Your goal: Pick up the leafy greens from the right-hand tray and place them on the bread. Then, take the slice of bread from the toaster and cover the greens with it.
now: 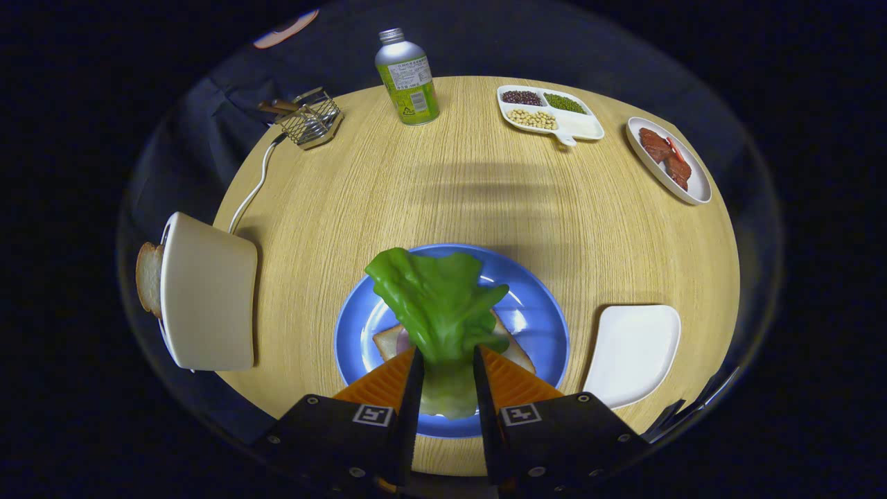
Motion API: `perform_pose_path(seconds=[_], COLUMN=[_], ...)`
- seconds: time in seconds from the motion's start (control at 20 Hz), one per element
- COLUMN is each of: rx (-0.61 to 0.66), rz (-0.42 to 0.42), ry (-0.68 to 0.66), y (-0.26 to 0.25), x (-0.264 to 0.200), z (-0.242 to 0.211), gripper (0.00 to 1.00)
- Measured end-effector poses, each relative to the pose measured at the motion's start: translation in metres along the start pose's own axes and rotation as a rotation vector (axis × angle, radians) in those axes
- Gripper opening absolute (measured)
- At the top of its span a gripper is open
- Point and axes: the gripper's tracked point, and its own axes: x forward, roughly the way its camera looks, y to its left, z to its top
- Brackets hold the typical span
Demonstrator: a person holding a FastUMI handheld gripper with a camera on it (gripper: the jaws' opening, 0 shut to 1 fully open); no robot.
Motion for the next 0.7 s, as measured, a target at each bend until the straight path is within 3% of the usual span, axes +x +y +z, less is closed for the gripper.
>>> perform_pose_path(seconds=[0.05, 0.2, 0.45, 0.7], rx=[0.01, 0.012, -0.016, -0.104], rz=[-0.002, -0.007, -0.009, 0.084], ry=[-0.001, -0.035, -0.116, -0.172], y=[0.001, 0.008, 0.031, 0.094], x=[-0.004, -0.02, -0.054, -0.098], z=[-0.001, 0.008, 0.03, 0.054], gripper=[0.47, 0.49, 0.75, 0.86])
